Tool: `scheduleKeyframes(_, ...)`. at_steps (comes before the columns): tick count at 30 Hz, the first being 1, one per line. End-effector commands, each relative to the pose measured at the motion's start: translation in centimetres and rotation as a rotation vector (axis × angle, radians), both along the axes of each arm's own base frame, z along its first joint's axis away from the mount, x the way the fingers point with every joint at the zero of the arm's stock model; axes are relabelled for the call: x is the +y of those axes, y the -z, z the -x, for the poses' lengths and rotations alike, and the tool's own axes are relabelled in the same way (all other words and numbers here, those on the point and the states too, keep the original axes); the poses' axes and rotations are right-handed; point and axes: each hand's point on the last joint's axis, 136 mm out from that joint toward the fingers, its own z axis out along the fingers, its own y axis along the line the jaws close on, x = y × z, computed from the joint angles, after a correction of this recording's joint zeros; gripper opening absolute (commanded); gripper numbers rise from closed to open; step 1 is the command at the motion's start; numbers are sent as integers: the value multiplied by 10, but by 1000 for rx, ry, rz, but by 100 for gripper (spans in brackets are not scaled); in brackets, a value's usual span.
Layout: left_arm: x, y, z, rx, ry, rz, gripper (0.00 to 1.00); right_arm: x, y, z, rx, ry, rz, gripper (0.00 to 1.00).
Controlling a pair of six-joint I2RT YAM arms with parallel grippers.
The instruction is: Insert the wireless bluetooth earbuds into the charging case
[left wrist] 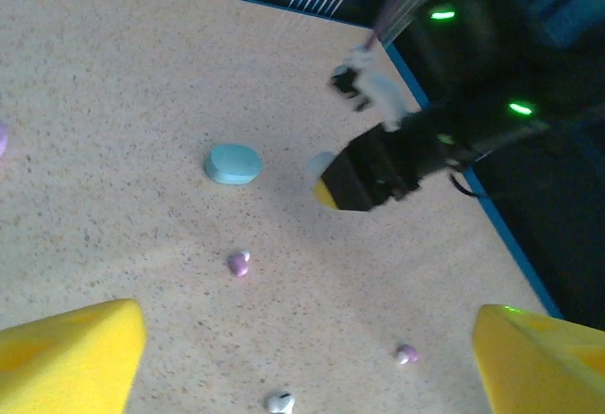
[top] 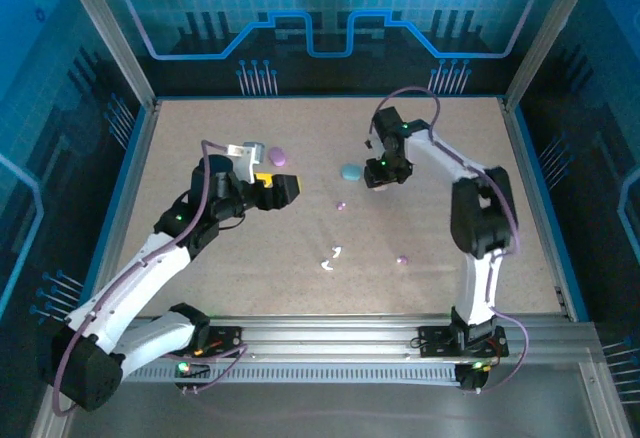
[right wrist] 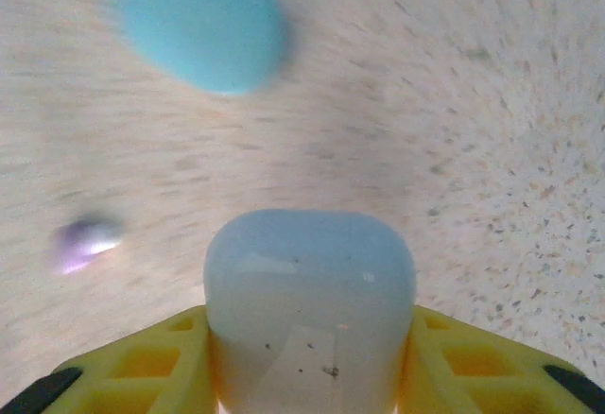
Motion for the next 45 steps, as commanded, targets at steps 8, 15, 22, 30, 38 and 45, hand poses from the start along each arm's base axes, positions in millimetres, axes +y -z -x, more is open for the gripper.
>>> scheduleKeyframes(8, -42, -50, 4, 25, 200, 197, 70, 88, -163, 95, -709, -638, -121, 43)
scheduleKeyframes(15, -70, -61, 24, -16, 367, 214, 64, 97, -189, 127, -945, -818, -81, 43)
scheduleKeyframes(22, -89, -57, 37, -11, 463, 192, 62, 101, -195, 129, -949, -833, -98, 43)
scheduleKeyframes(30, -100, -49, 34, -2, 459, 108, 53, 107, -194, 131, -947, -849, -119, 44)
scheduleKeyframes(38, -105, -37, 29, 17, 457, 59, 44, 112, -197, 133, -968, -861, -132, 44)
scheduleKeyframes(45, -107, -35, 23, 22, 436, 55, 30, 116, -199, 138, -1007, -894, -136, 44)
